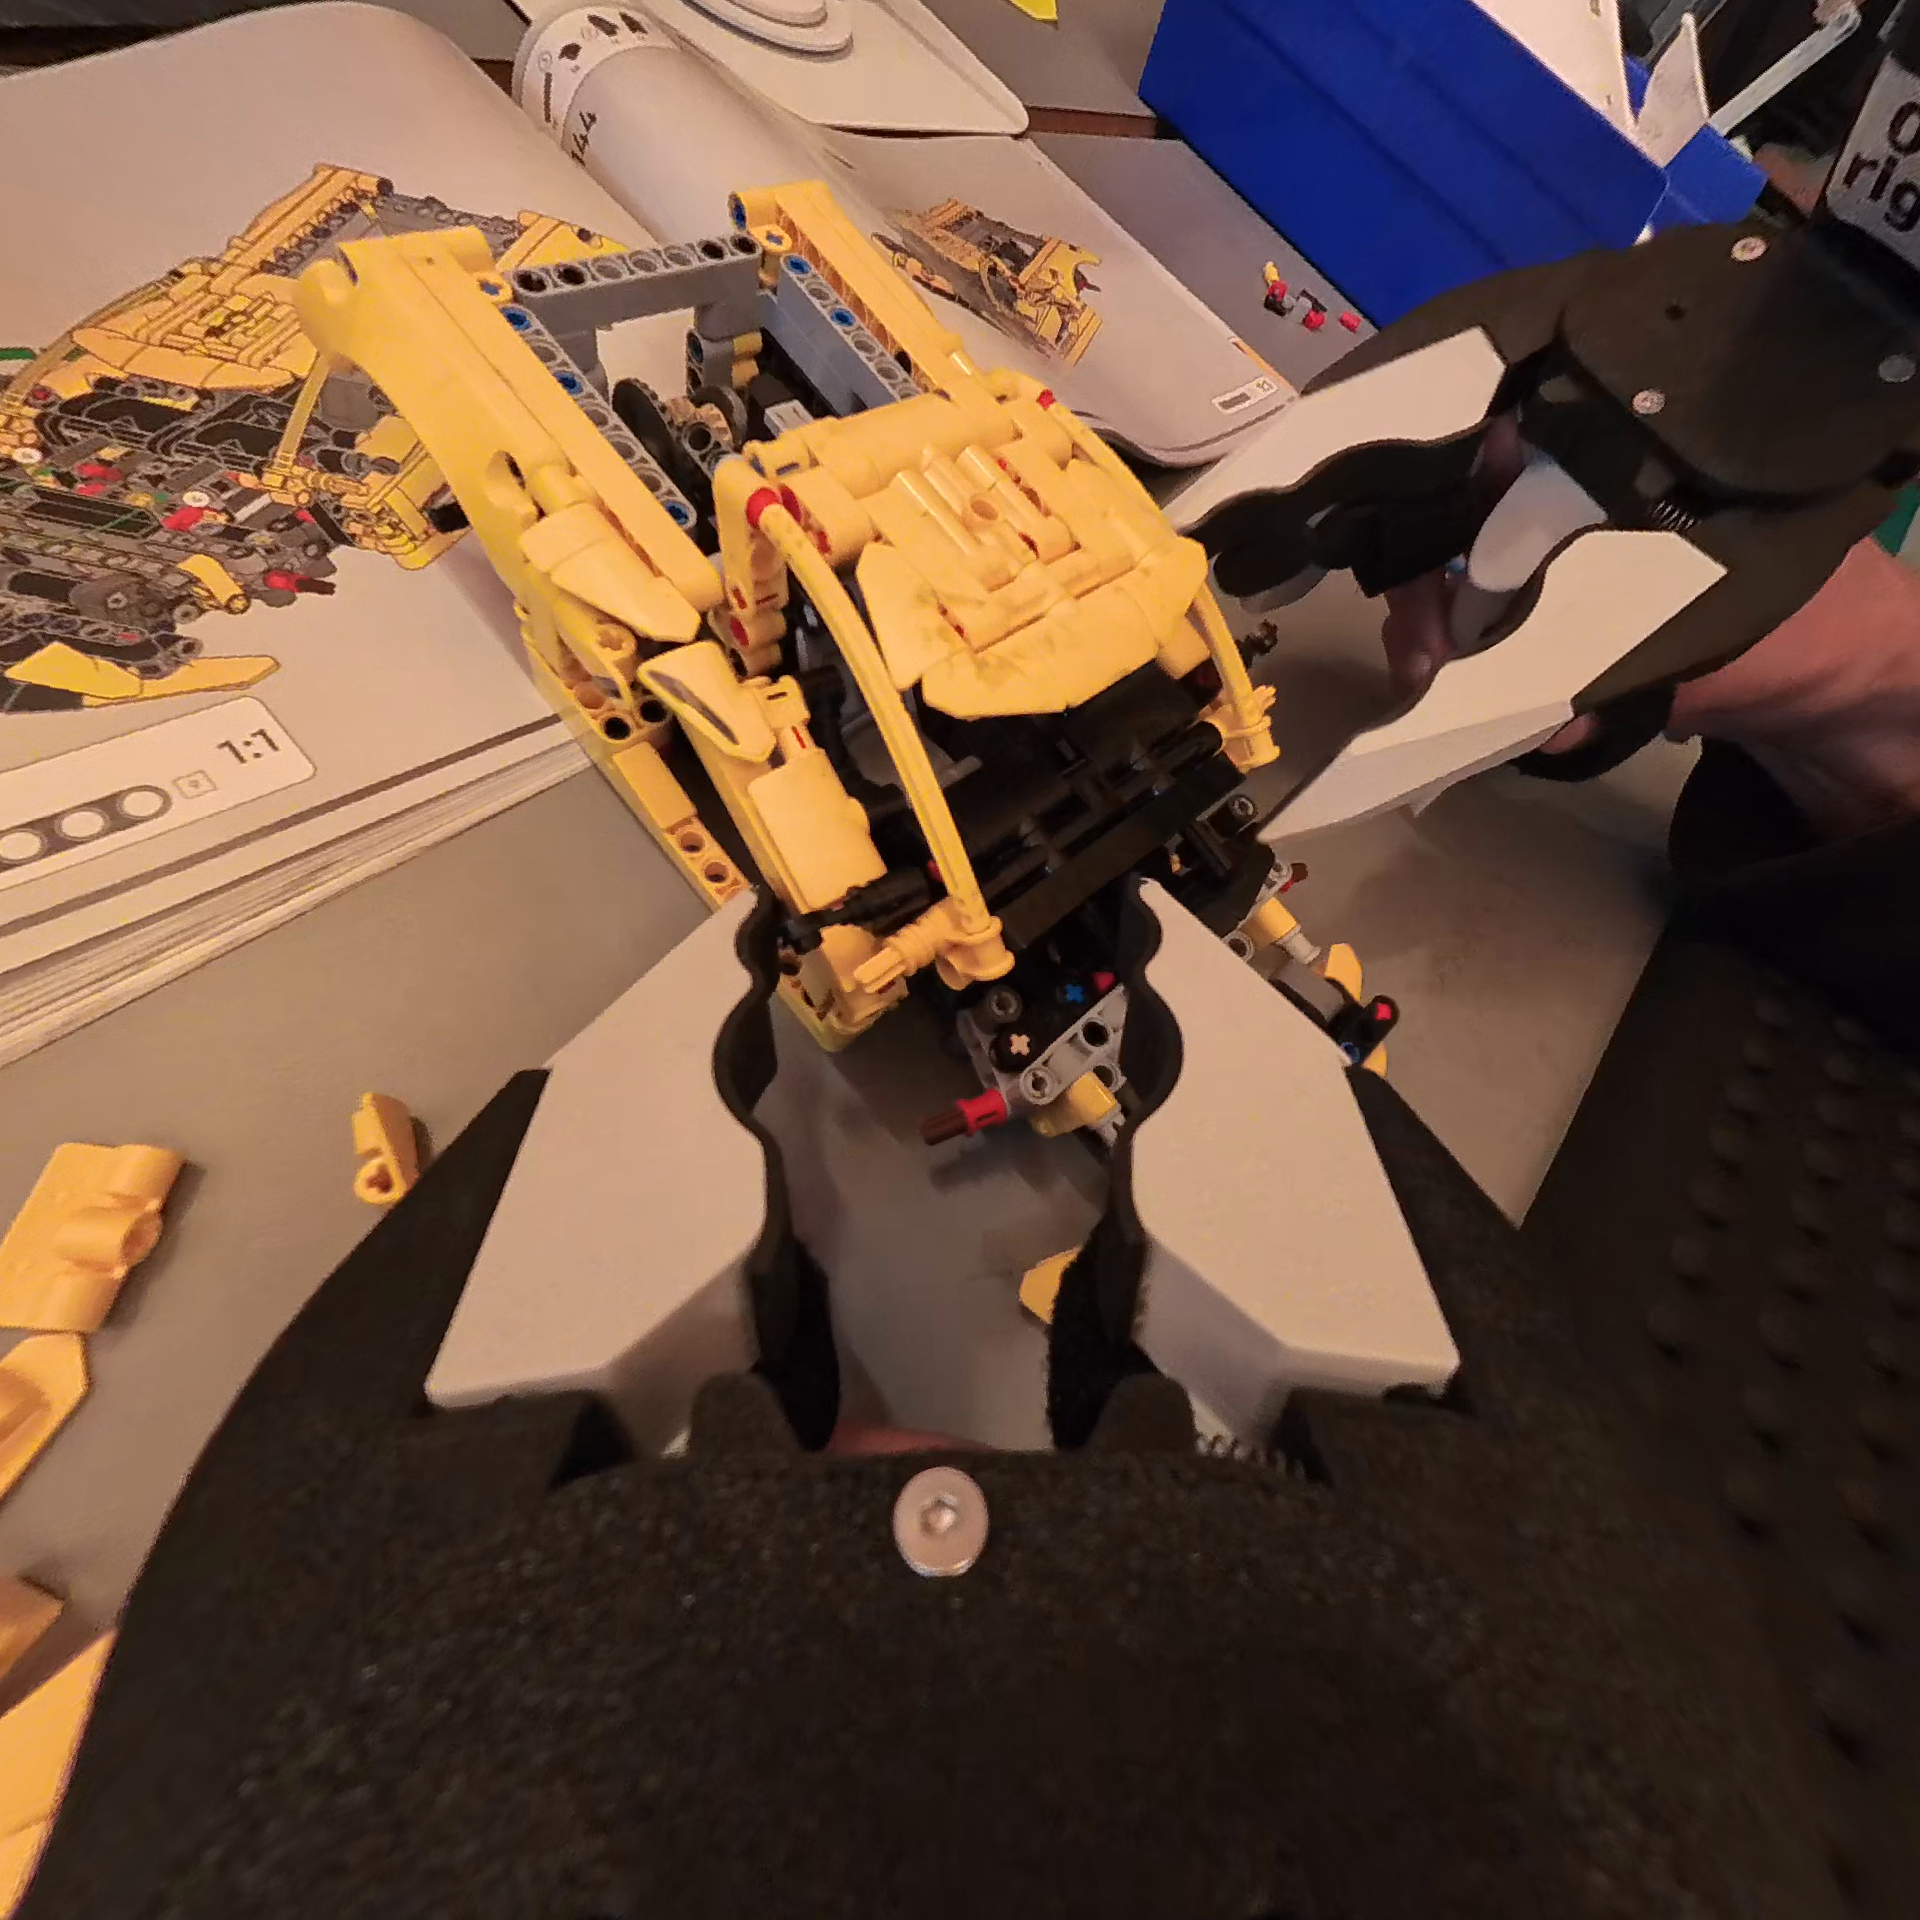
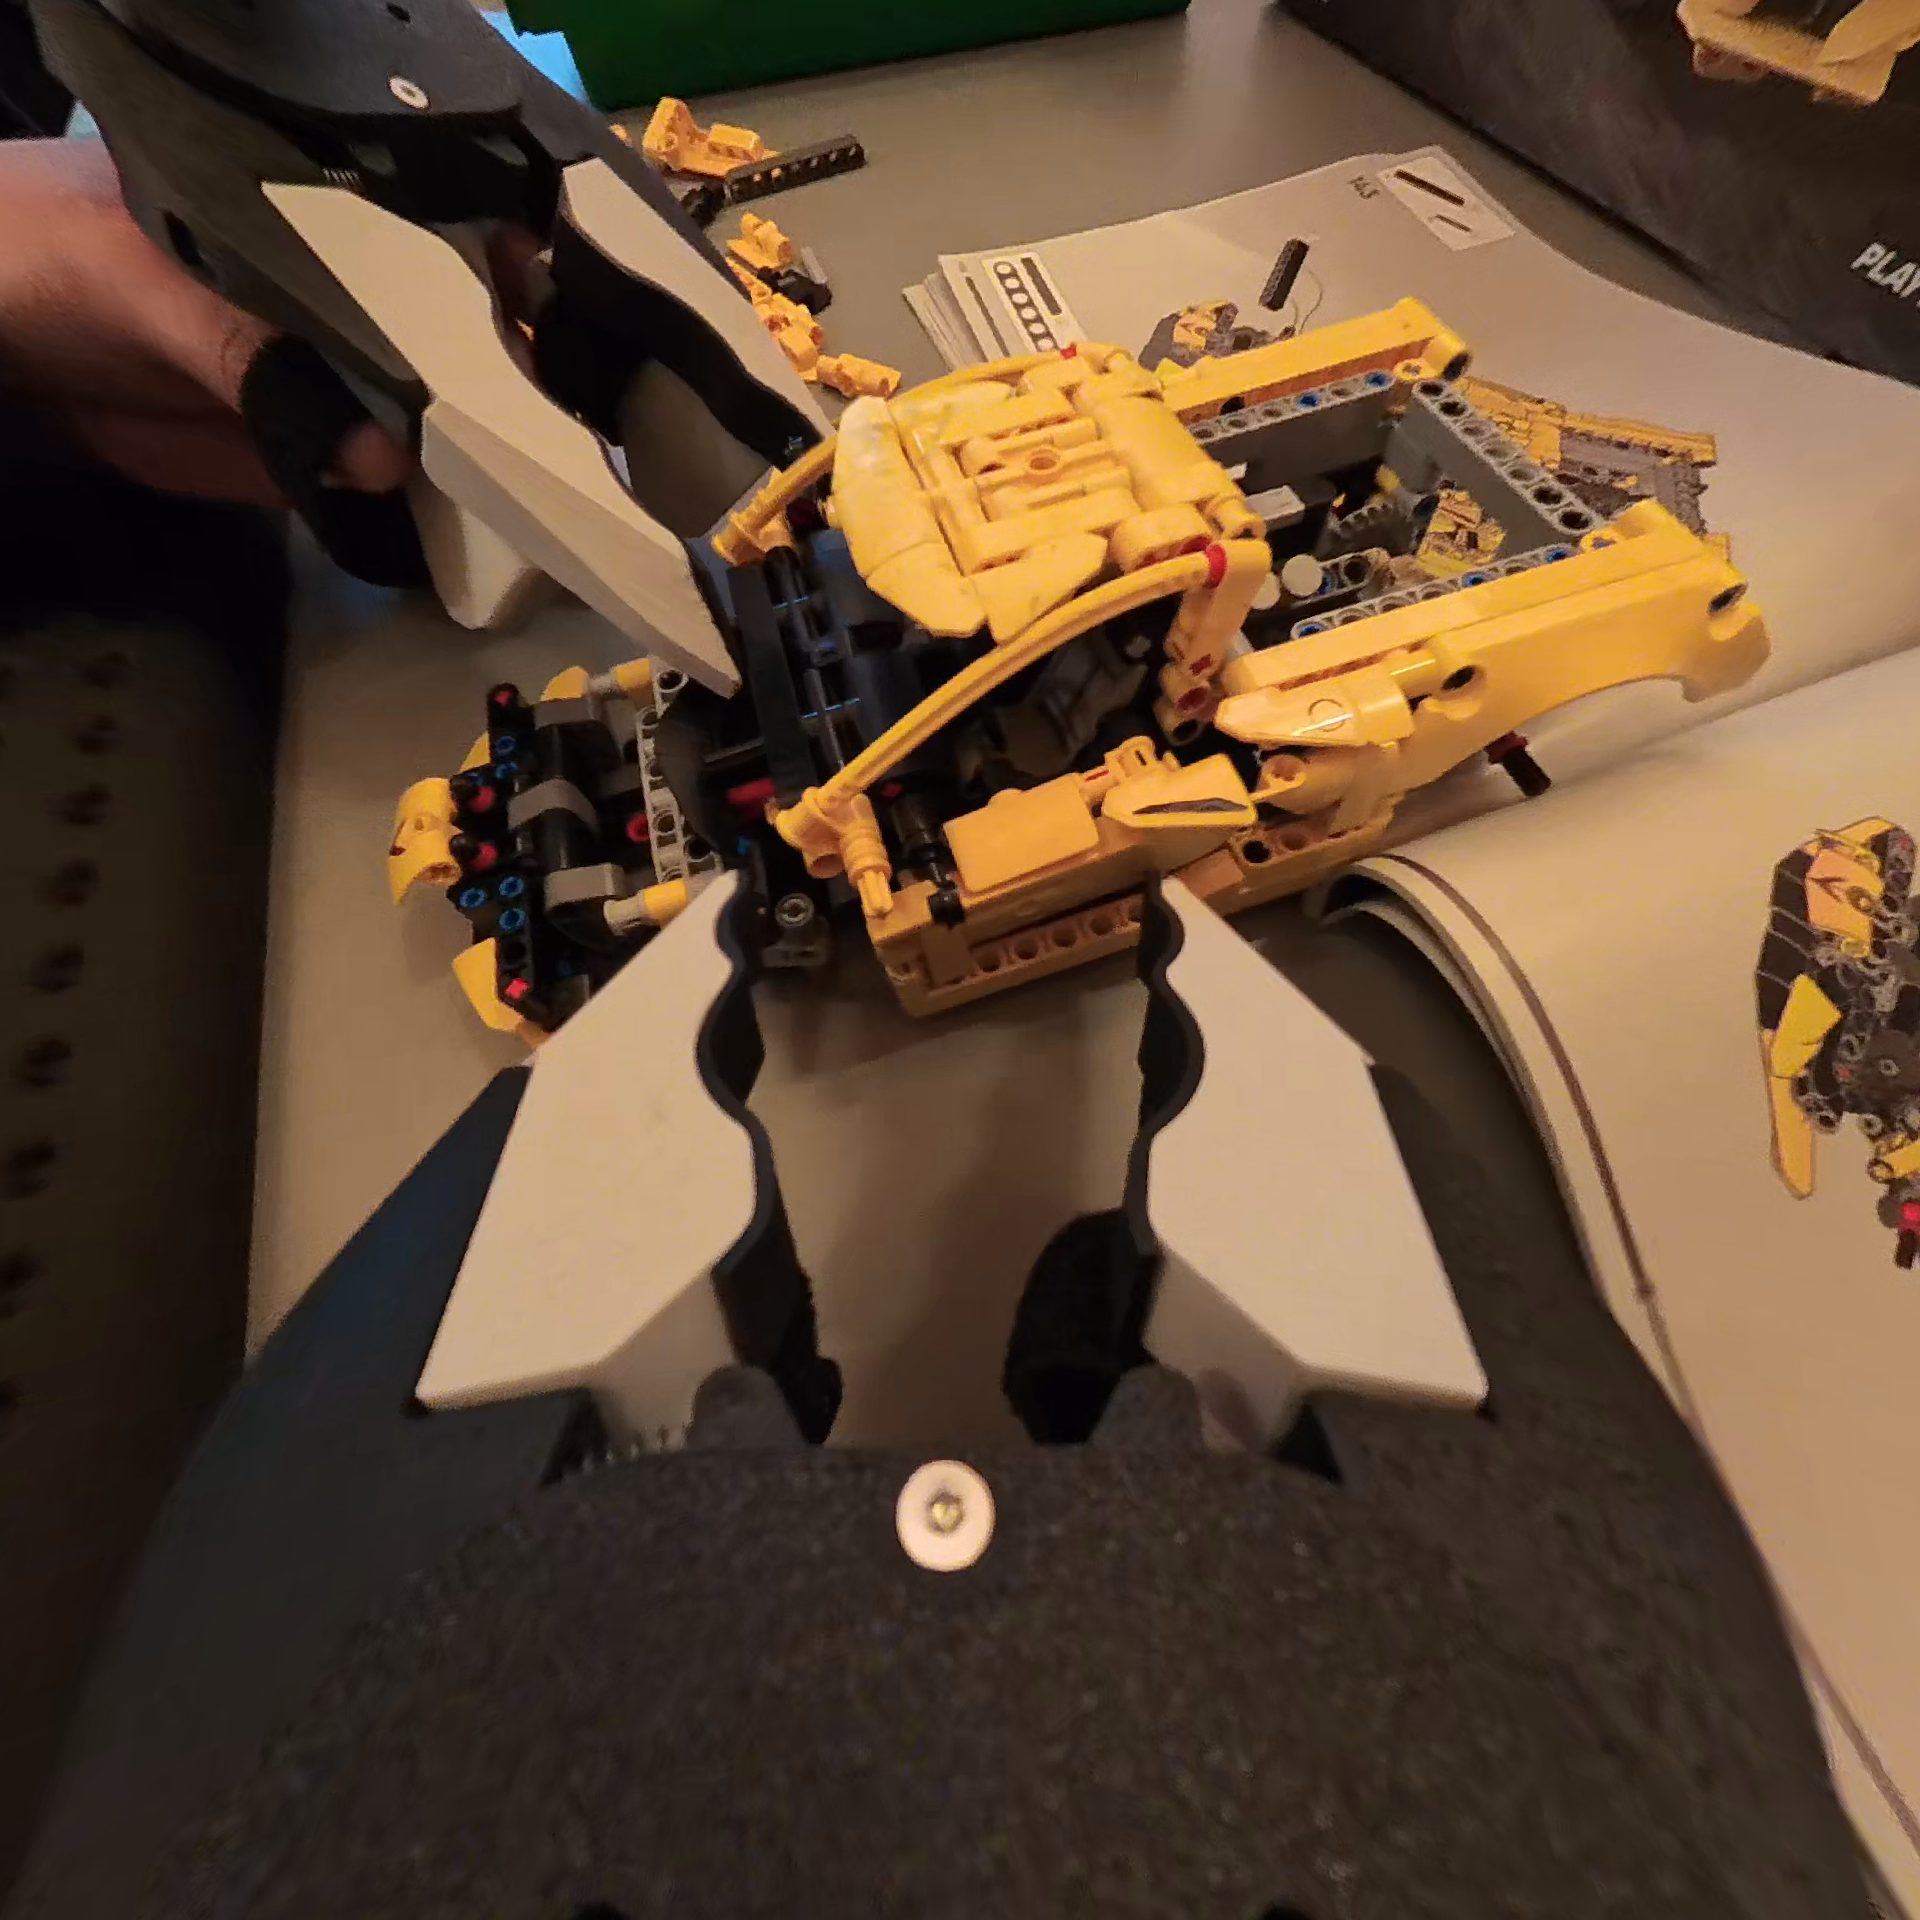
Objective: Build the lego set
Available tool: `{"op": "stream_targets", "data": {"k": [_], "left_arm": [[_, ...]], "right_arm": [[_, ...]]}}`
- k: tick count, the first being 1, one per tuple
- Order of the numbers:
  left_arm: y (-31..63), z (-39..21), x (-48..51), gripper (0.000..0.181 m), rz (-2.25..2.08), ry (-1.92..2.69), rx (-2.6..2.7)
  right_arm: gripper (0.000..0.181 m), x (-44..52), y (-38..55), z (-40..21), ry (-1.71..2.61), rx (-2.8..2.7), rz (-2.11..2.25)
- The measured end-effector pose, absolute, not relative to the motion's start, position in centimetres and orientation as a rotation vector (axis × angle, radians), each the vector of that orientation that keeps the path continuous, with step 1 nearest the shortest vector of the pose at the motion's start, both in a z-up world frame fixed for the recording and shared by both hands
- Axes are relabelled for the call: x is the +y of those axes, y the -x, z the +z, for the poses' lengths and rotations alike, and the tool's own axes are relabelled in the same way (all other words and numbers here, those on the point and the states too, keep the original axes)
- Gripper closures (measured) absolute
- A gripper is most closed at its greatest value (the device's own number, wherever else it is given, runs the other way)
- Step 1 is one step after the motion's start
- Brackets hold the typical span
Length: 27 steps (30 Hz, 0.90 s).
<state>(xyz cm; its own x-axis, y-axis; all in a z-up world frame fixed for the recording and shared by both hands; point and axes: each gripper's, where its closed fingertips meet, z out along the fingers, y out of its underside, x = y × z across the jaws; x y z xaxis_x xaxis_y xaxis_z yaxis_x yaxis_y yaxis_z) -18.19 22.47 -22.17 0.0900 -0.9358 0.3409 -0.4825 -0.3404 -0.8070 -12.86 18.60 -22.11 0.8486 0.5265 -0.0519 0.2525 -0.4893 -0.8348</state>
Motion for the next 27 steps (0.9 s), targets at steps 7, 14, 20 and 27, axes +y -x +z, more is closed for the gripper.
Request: {"op": "stream_targets", "data": {"k": [7,14,20,27], "left_arm": [[18.5,-20.7,23.5,0.116,-1.231,1.825,1.338],[18.1,-17.7,28.3,0.128,-1.473,1.874,1.045],[18.4,-18.1,28.6,0.138,-1.49,1.883,1.03],[18.8,-17.8,26.9,0.138,-1.512,1.862,1.109]], "right_arm": [[0.111,18.2,11.6,-21.7,2.084,-0.466,0.429],[0.119,18.5,11.5,-20.9,2.07,-0.408,0.464],[0.127,18.3,11.6,-20.1,2.044,-0.425,0.448],[0.123,18.3,12.5,-21.0,2.065,-0.464,0.477]]}}
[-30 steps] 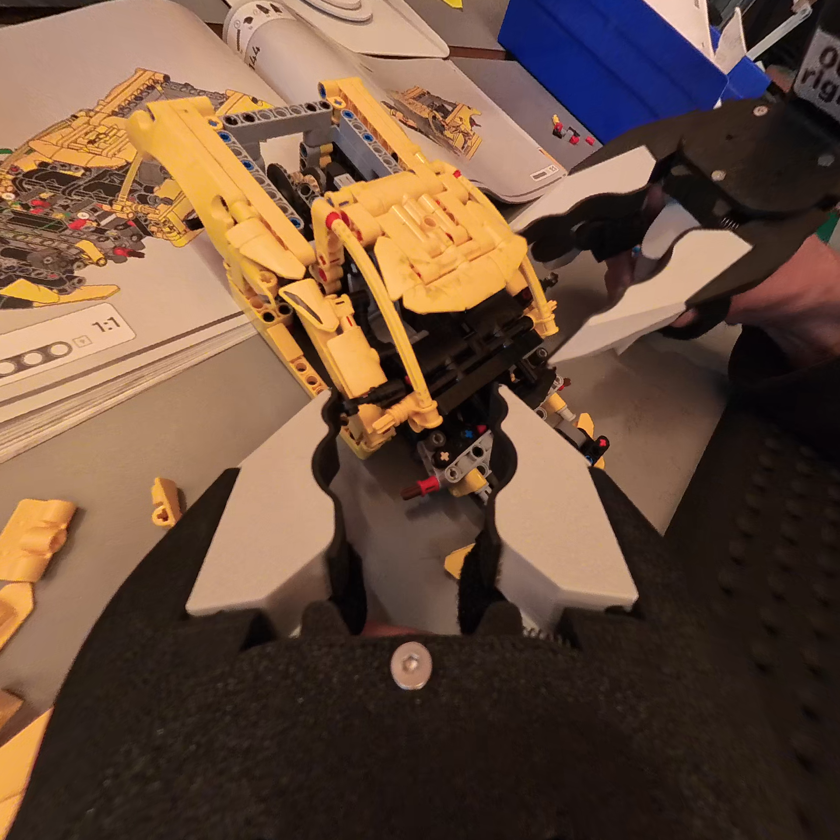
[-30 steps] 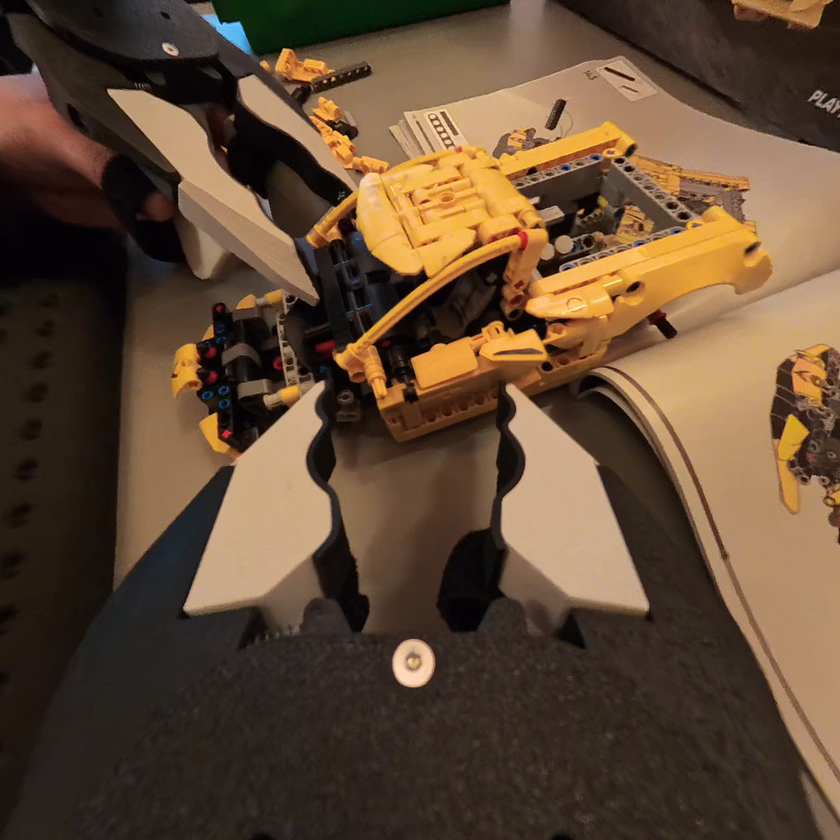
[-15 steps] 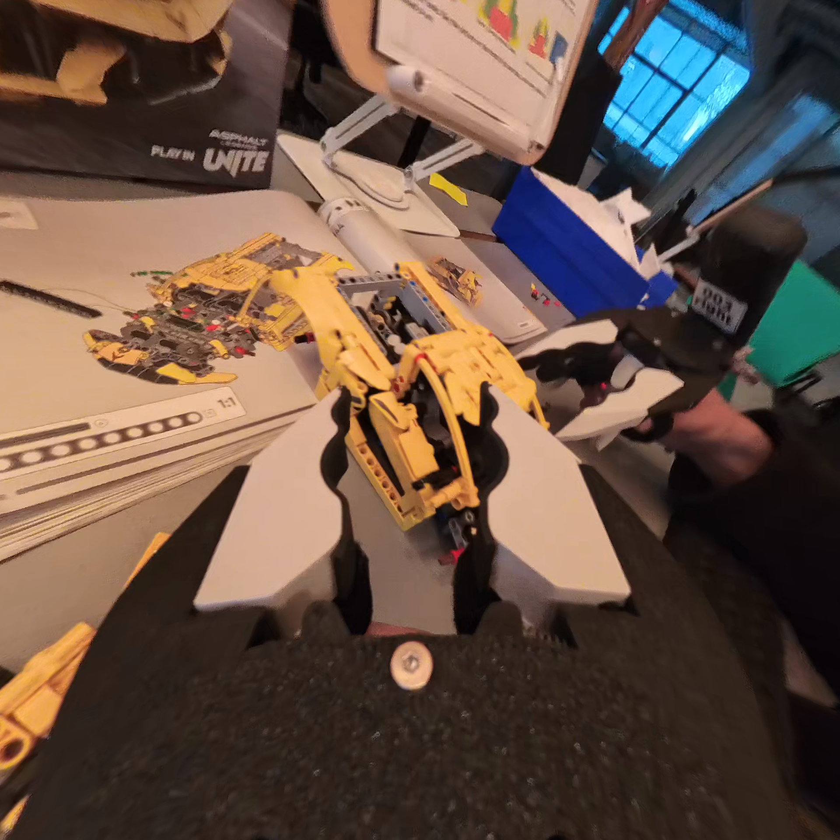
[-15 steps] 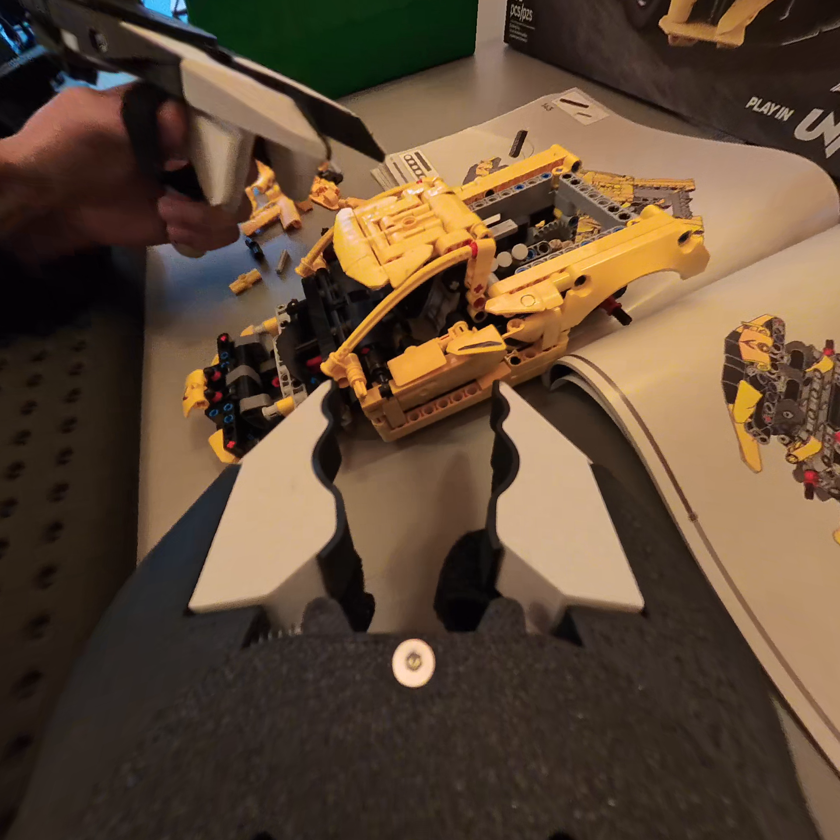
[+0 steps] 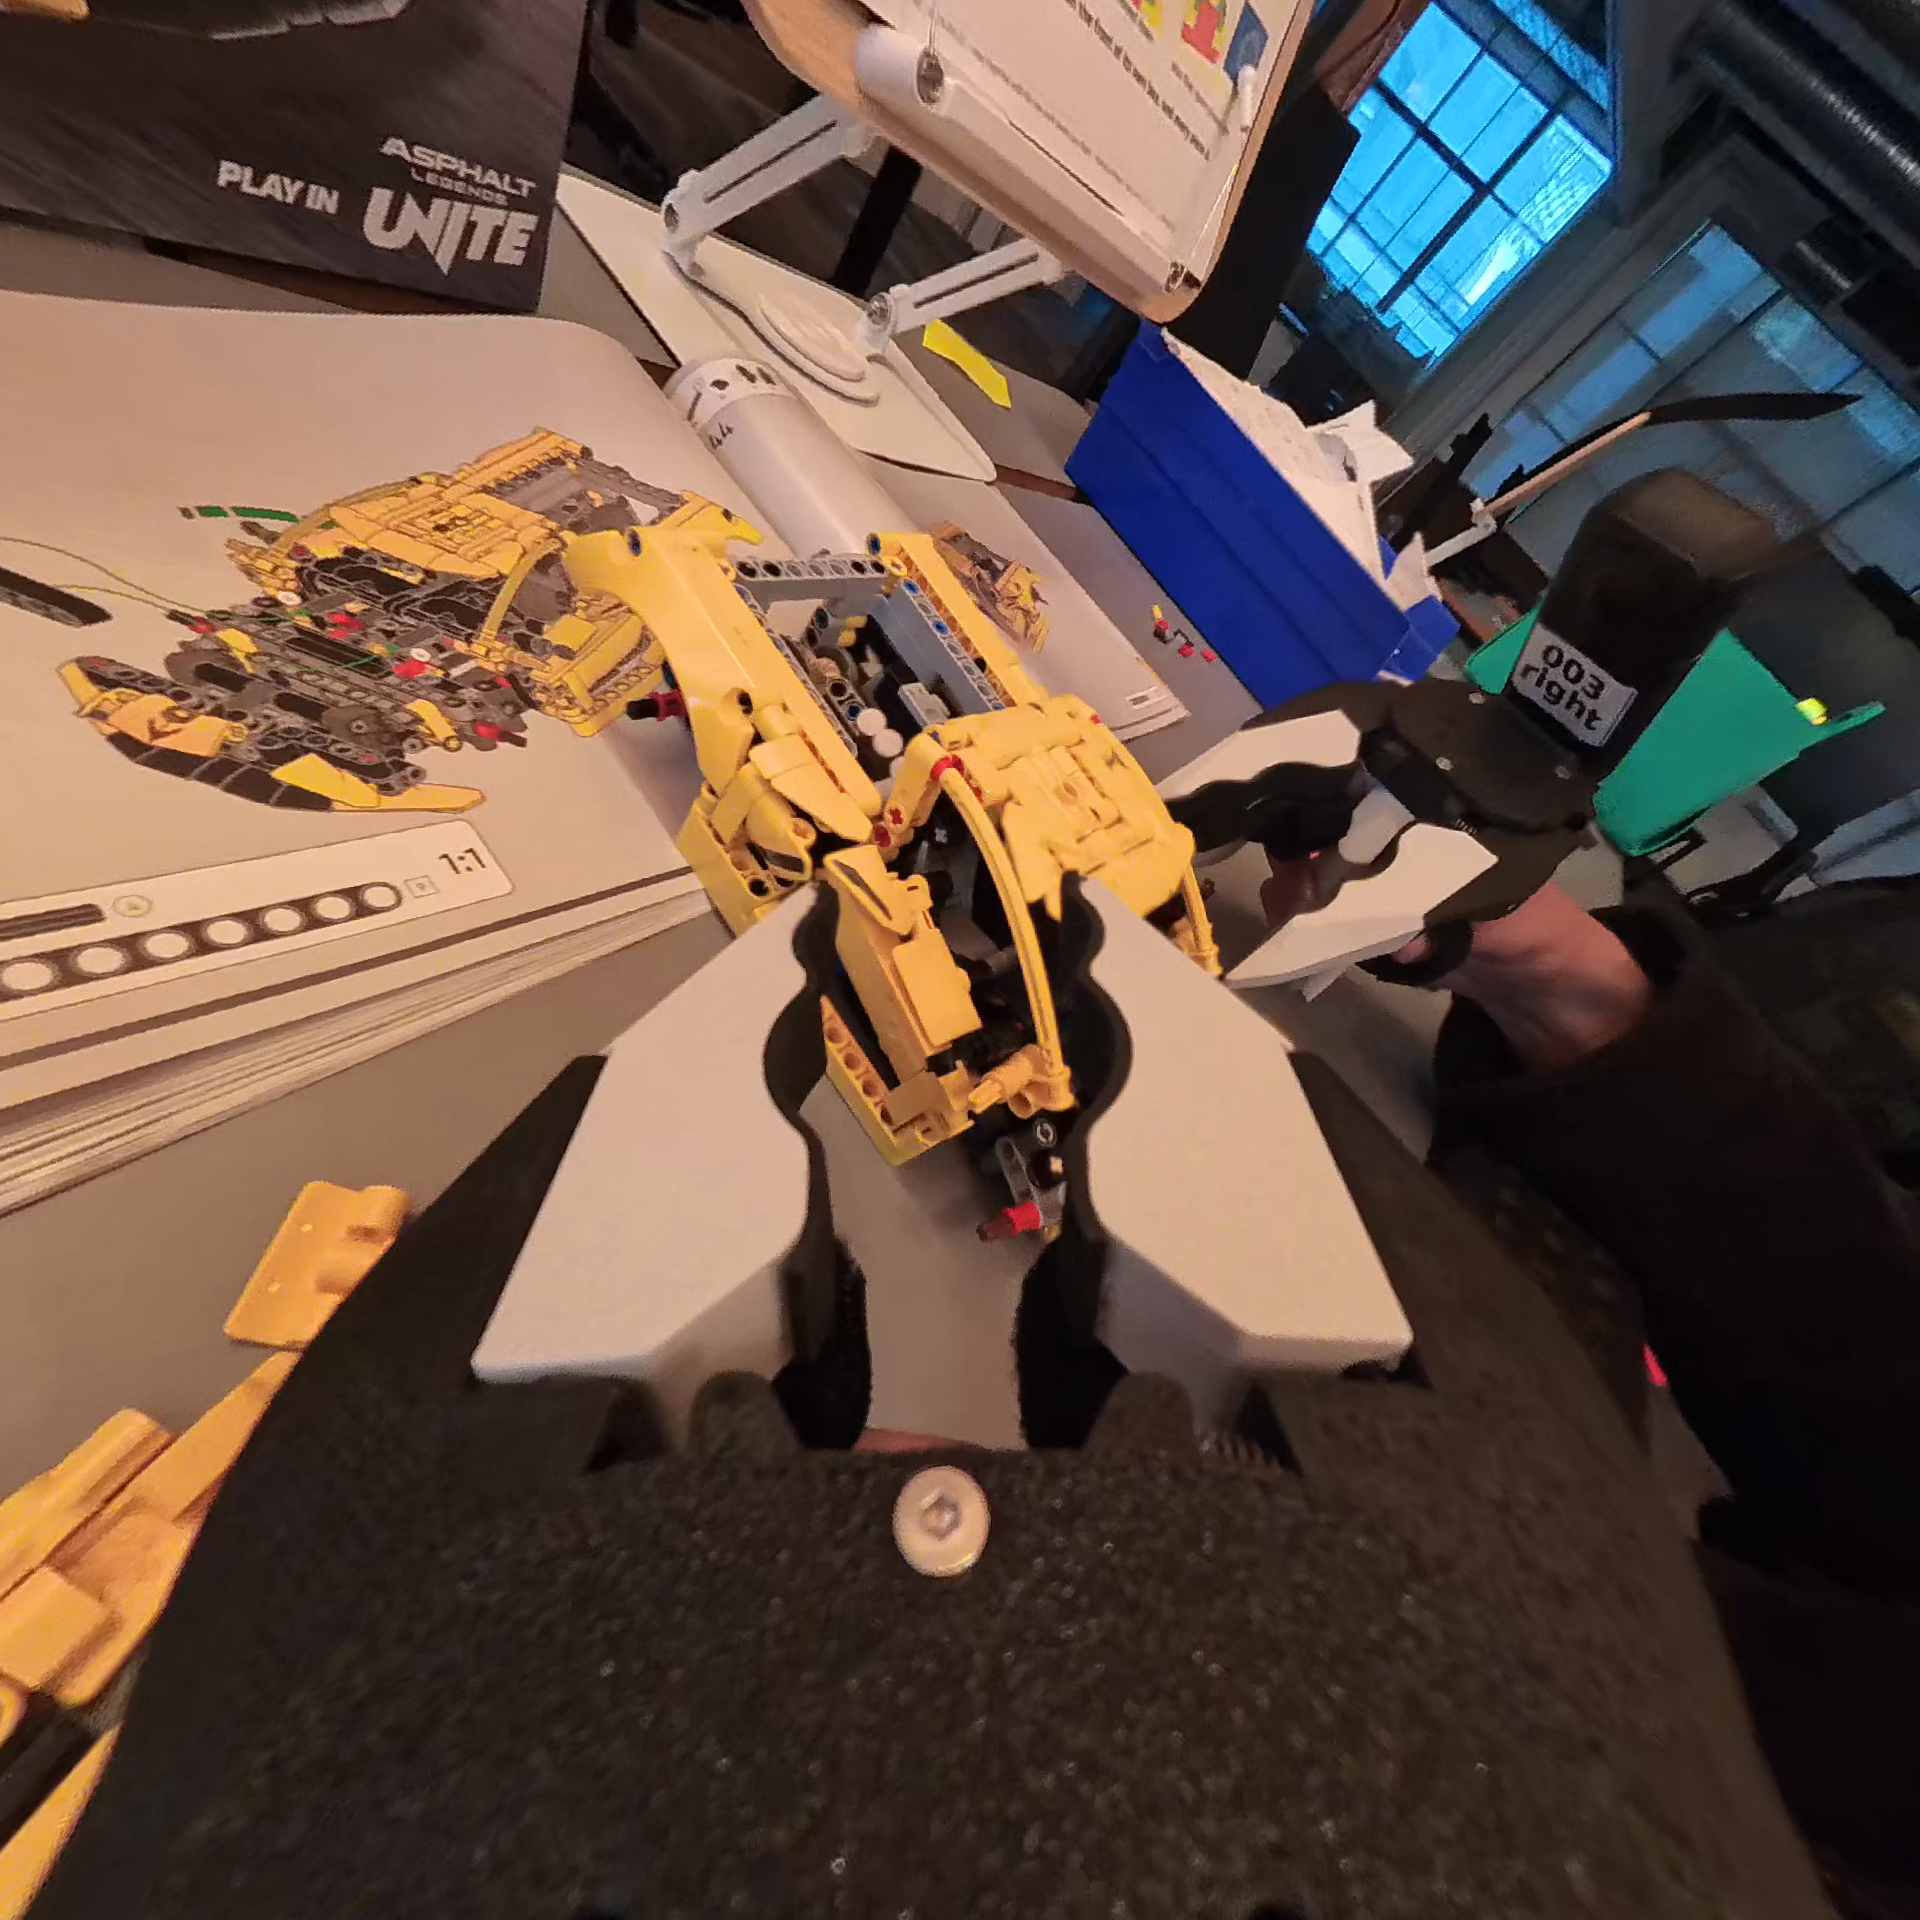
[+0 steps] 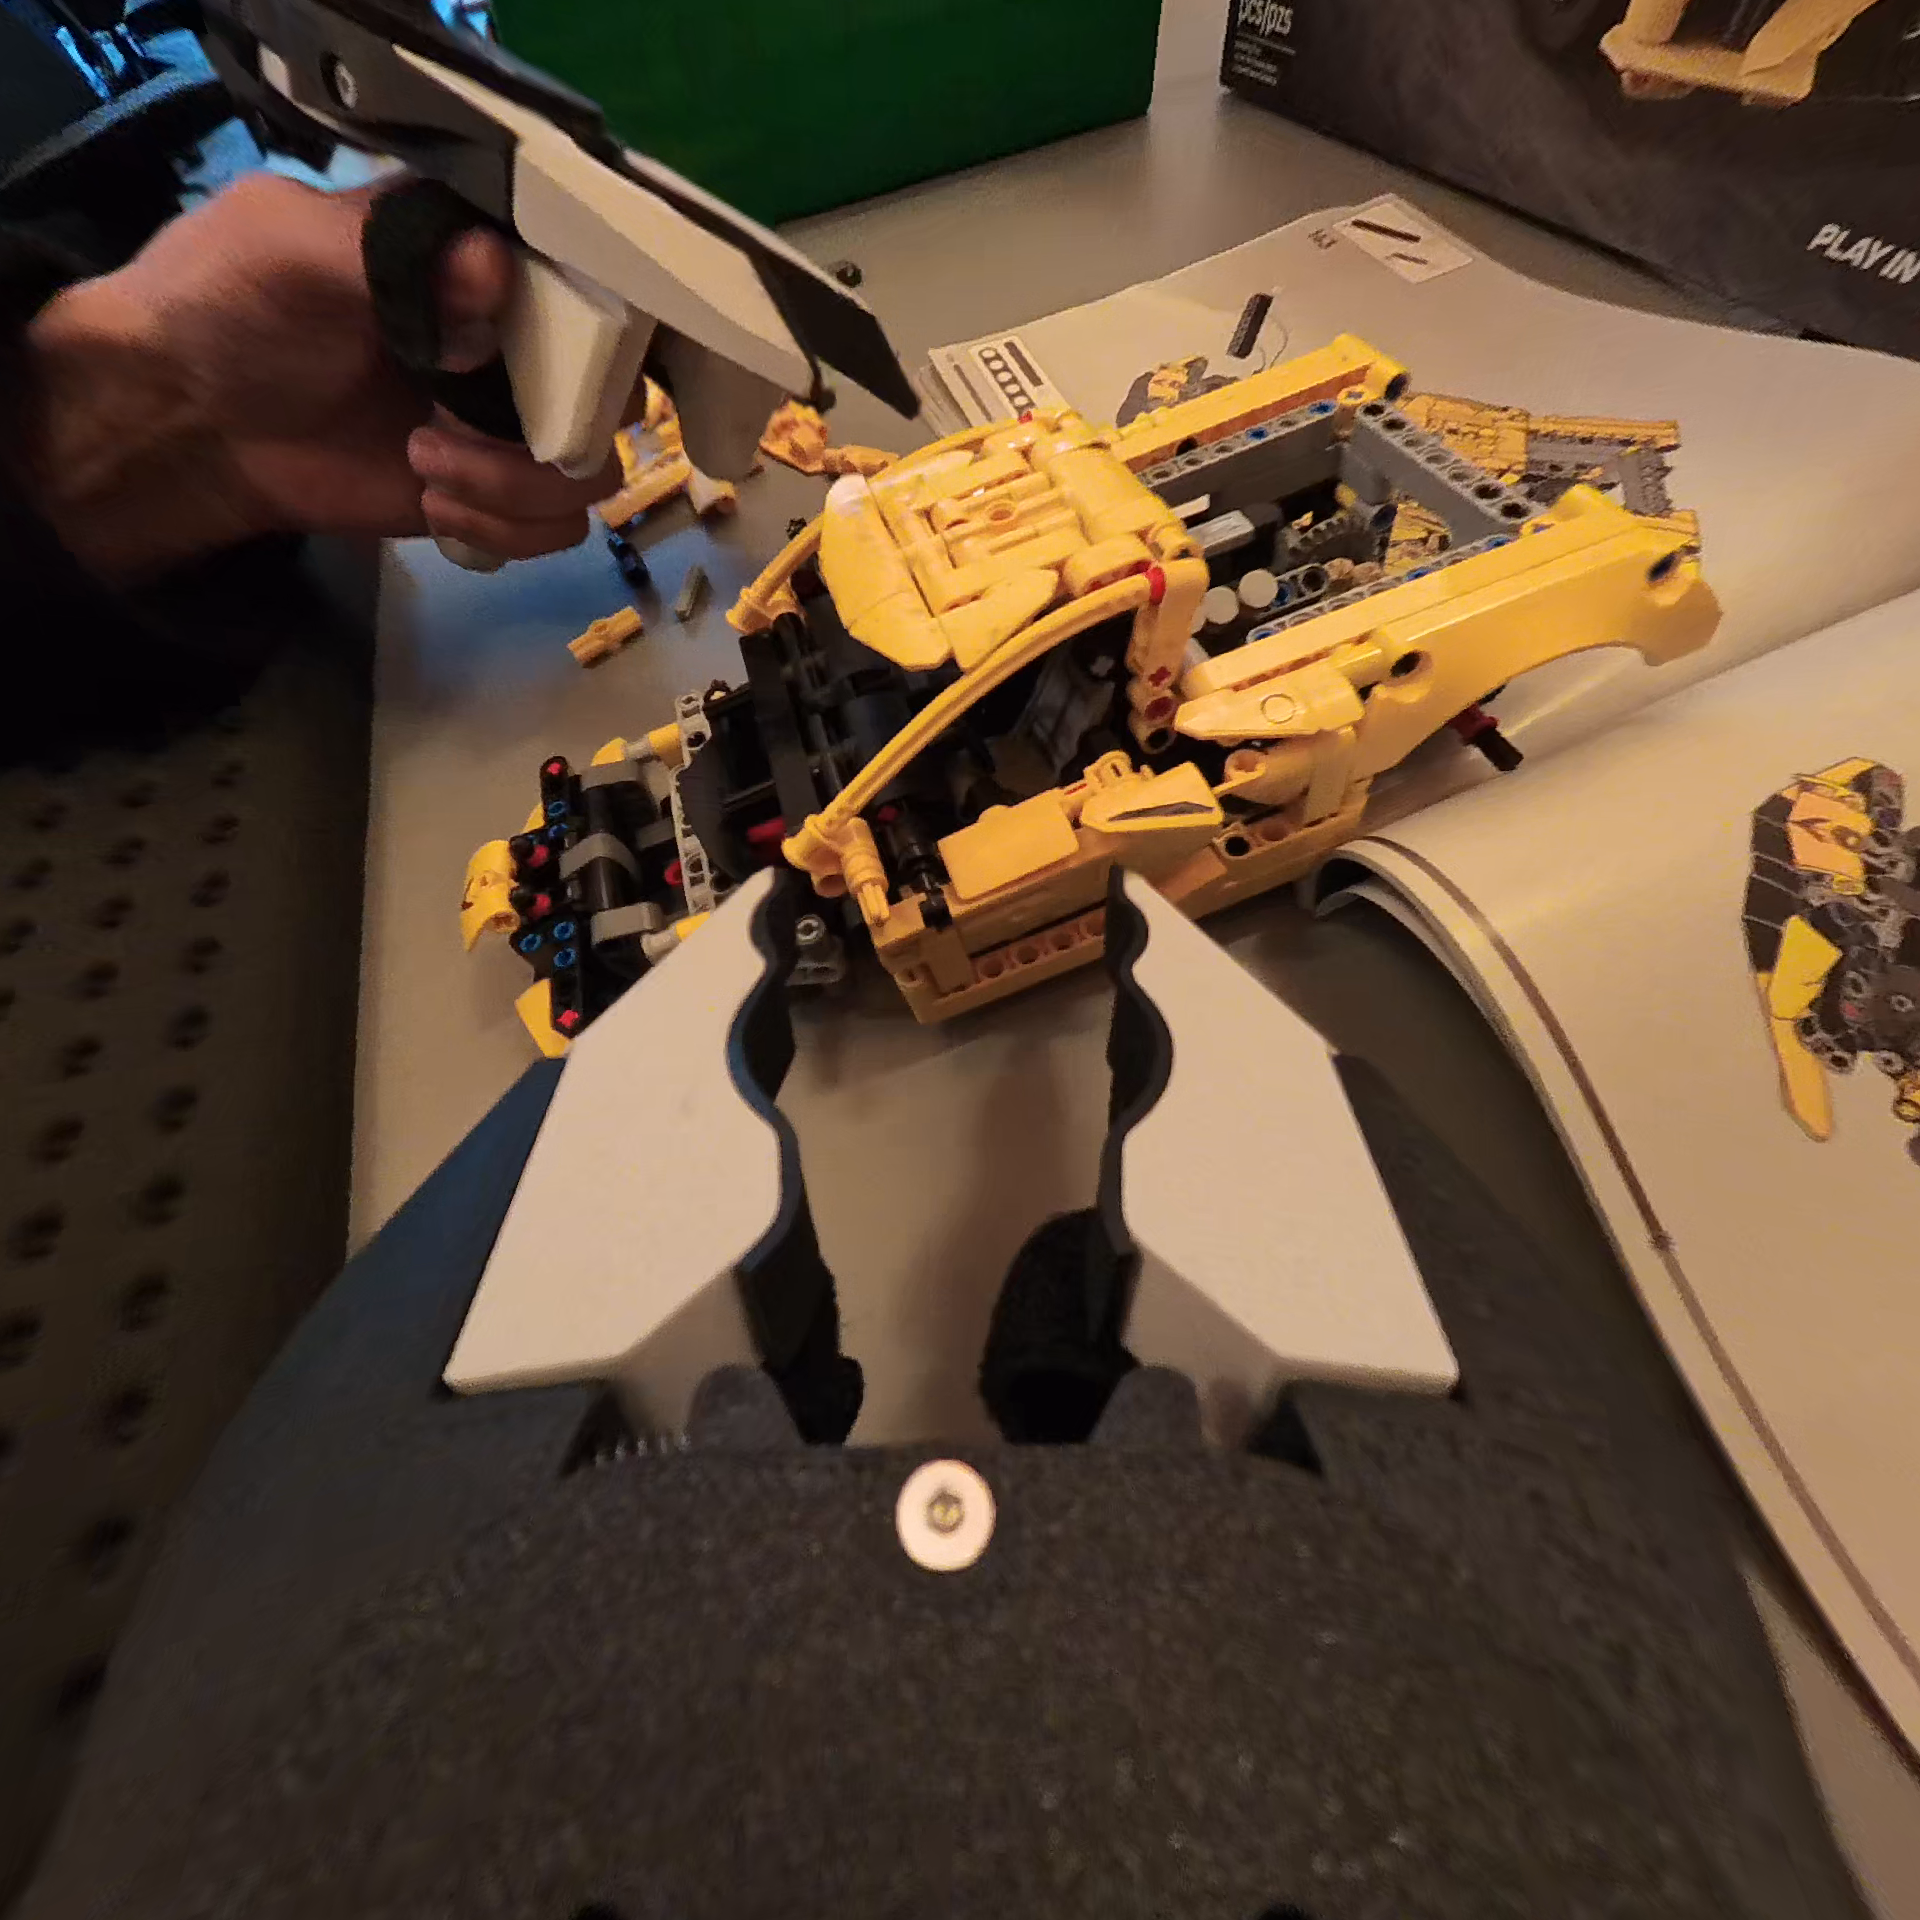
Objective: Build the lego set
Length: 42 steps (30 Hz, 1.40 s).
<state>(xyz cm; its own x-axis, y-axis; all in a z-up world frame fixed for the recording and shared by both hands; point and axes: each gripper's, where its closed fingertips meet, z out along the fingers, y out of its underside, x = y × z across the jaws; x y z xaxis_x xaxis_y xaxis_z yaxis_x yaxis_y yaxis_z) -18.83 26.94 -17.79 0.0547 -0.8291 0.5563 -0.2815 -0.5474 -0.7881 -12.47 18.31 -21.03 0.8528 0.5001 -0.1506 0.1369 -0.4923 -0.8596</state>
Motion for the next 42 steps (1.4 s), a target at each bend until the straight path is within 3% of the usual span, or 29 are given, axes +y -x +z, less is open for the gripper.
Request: {"op": "stream_targets", "data": {"k": [6,13,15,17,23,33,42], "left_arm": [[20.9,-17.7,26.7,0.138,-1.378,1.822,1.139],[23.0,-20.3,18.9,0.138,-1.139,1.508,1.705],[23.0,-20.7,17.1,0.153,-1.147,1.452,1.815],[23.1,-20.9,15.6,0.155,-1.163,1.409,1.883],[23.2,-21.1,14.7,0.155,-1.106,1.34,1.912],[21.1,-19.6,18.9,0.154,-1.087,1.503,1.802],[21.2,-20.0,19.9,0.155,-1.216,1.484,1.811]], "right_arm": [[0.124,17.8,12.4,-21.9,2.119,-0.474,0.488],[0.135,15.2,13.8,-20.7,2.105,-0.547,0.467],[0.14,13.7,15.7,-20.0,2.067,-0.564,0.581],[0.141,12.8,17.7,-20.0,2.033,-0.616,0.624],[0.144,12.9,20.9,-22.5,2.06,-0.81,0.5],[0.15,15.7,18.5,-20.4,2.021,-0.647,0.412],[0.165,17.1,17.9,-20.3,1.958,-0.792,-0.012]]}}
